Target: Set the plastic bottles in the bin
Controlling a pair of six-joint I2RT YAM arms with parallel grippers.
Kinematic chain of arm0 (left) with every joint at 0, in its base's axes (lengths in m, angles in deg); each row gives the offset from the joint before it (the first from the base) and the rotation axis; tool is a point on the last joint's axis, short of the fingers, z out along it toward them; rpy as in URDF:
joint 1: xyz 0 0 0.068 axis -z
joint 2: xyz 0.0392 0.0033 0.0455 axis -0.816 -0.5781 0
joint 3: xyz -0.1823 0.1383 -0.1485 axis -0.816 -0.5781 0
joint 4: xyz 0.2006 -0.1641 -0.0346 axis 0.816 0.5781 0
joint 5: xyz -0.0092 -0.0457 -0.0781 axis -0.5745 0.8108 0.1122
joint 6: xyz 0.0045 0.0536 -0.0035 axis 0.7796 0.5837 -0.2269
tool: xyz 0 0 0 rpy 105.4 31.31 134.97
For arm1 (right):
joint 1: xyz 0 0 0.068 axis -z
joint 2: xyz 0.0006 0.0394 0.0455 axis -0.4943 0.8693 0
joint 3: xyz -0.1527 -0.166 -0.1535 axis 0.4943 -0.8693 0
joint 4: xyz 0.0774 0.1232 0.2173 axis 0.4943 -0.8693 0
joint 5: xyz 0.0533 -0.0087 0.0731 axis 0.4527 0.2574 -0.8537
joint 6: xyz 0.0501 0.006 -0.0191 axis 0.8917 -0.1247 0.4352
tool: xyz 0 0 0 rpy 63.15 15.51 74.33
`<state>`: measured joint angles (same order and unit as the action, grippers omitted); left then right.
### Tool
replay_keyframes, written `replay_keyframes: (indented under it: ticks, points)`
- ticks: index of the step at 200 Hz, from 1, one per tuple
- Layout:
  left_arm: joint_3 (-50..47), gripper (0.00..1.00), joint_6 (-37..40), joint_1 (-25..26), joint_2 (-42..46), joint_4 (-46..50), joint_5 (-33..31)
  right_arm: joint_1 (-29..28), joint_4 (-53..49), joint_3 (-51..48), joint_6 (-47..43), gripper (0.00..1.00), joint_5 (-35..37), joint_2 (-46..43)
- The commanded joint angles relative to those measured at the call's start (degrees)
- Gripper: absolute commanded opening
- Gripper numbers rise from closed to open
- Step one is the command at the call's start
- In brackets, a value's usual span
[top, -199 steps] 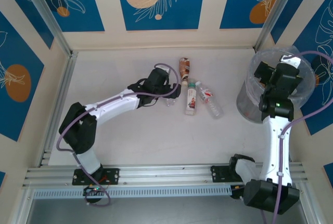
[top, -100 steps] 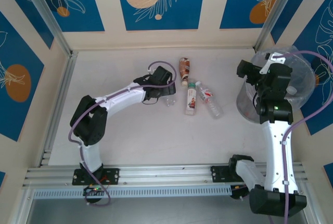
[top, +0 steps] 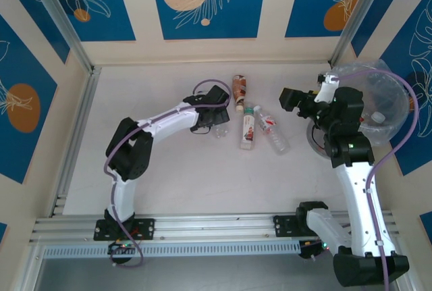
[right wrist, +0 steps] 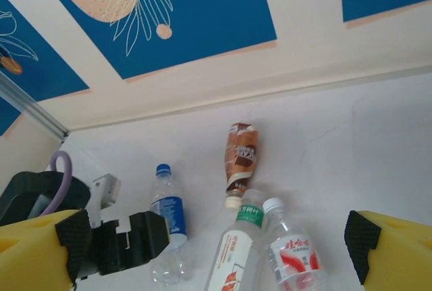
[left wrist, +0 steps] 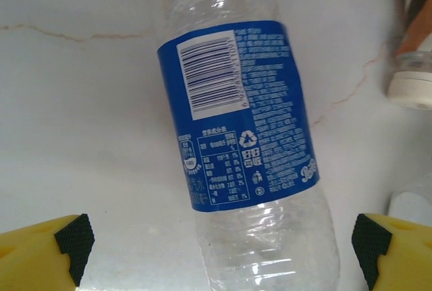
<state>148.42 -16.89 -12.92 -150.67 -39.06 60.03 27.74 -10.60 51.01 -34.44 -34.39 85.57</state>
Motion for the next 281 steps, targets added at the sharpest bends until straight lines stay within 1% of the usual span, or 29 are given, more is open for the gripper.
replay_keyframes:
  ticks: [1,21,43,69,93,117,138,162,189,205,241,258,281]
  points:
    - [4.0,0.99,-5.22,0.23,-2.91,5.56,0.5,-0.91,1.0,-1.52,2.1,0.99,-1.77,-1.15]
    - [7.81,0.99,-4.82,0.72,-6.18,6.36,2.39,-1.45,1.44,-2.18,2.29,0.99,-0.97,-1.09]
    - [12.1,0.99,-4.6,1.39,-9.49,8.15,2.21,-1.79,1.17,-2.2,1.83,0.99,-0.42,-1.0]
    - [15.94,0.99,-7.57,1.78,-12.49,12.69,1.58,-1.98,-0.17,-1.5,0.45,0.99,1.21,-1.12]
    - [17.35,0.99,-9.48,2.4,-13.61,15.53,0.07,-1.98,-1.32,-1.06,-0.37,0.99,2.39,-1.17]
    - [16.66,0.98,-9.82,2.84,-13.74,14.2,0.96,-1.97,-2.04,-0.87,-1.38,0.99,3.72,-1.48]
    - [15.98,0.94,-10.77,3.64,-14.2,12.8,2.07,-1.93,-2.3,-0.87,-1.92,0.99,5.01,-1.76]
    - [13.28,0.84,-11.76,3.8,-14.0,9.06,3.0,-2.06,-2.58,-0.96,-2.22,0.99,5.39,-2.1]
    - [13.2,0.8,-11.47,3.83,-14.59,8.72,2.7,-2.09,-2.95,-0.79,-2.74,0.99,5.95,-2.09]
    - [13.18,0.78,-10.88,3.79,-15.04,8.87,2.42,-2.04,-3.14,-0.7,-2.8,0.99,6.1,-2.2]
    - [12.76,0.63,-9.03,3.8,-15.48,9.42,0.19,-2.11,-3.13,-0.87,-2.65,0.99,6.18,-2.22]
    - [12.74,0.58,-7.74,3.79,-15.44,9.55,0.12,-2.24,-3.11,-0.87,-2.76,0.99,6.27,-2.21]
    - [12.74,0.56,-4.89,3.78,-14.9,8.99,0.5,-2.24,-3.26,-0.71,-2.64,0.99,6.28,-2.21]
